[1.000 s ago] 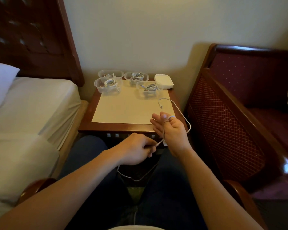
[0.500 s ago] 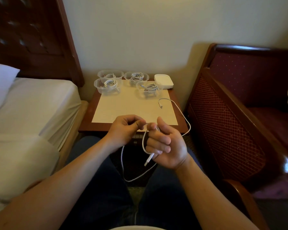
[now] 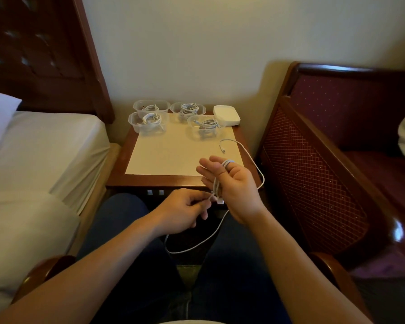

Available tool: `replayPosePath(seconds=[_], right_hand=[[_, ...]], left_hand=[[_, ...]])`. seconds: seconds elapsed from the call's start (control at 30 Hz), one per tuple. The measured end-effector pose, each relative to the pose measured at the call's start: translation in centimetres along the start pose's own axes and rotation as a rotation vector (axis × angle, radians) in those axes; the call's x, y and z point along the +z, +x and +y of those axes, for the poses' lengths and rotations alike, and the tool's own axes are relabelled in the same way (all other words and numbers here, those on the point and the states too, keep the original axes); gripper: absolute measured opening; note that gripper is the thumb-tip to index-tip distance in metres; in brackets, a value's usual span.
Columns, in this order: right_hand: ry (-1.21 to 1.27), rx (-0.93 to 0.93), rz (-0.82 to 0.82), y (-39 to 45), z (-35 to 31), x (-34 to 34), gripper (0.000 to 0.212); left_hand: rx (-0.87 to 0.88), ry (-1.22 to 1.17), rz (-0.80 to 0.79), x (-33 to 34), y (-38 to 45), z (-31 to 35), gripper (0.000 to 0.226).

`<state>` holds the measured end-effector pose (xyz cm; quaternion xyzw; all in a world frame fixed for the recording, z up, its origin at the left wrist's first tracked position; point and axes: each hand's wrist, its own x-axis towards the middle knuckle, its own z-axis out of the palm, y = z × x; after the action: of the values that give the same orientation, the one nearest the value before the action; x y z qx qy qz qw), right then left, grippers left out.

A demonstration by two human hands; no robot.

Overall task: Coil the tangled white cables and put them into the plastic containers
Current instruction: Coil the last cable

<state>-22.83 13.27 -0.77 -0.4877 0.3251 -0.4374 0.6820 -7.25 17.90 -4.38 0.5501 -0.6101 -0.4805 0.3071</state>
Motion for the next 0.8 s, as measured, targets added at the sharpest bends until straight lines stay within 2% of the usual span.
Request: replayPosePath(seconds=[0.07,0.17,0.27,0.33,0.43,0.47,0.5,0.57,0.7,0.73,0.8], right_hand=[[-0.155,0.01,0.021,0.3,1.0,-0.5,0.042],[-0.233,0.036,0.051,0.7,2.1,-0.8,0.042],[-0.48,-0.044,0.056,0.5,2.3,-0.1,0.033],[-0.536,-0.057,0.08,0.6,2.6,0.1,0.035],[-0.104,0.083,0.116,0.9,1.8,0.6,0.034],[-0.009,0.099,0.139,1.0,1.5,0.6,0.032],[-0.028,0.103,0.162,1.1,1.4,0.4,0.03],[-0.22,0.102,0.162,1.2,1.9,-0.2,0.026],[-0.962,0.007,0.117,1.1,3.4,-1.7,0.025],[-1.023,0.036,0.072,1.0,3.1,-2.0,0.027],[-0.941,0.246,-0.116,0.5,2.2,-2.1,0.036]], left_hand=[[0.01,0.087,-0.014,-0.5,-0.2,0.5,0.022],[0.006,0.136,-0.088,-0.7,-0.7,1.2,0.02],[0.015,0.158,-0.155,-0.9,-0.9,1.5,0.017],[0.021,0.175,-0.165,-1.0,-0.6,1.4,0.019],[0.069,0.228,-0.111,-0.6,-0.4,1.1,0.022],[0.087,0.233,-0.09,-0.5,-0.4,1.0,0.023],[0.108,0.245,-0.068,-0.4,-0.5,1.0,0.023],[0.178,0.328,-0.048,-0.5,-0.4,1.2,0.022],[0.286,0.688,0.014,-1.9,0.2,1.0,0.019],[0.293,0.724,0.051,-2.5,0.4,0.8,0.021],[0.334,0.673,0.122,-3.9,0.6,0.7,0.02]])
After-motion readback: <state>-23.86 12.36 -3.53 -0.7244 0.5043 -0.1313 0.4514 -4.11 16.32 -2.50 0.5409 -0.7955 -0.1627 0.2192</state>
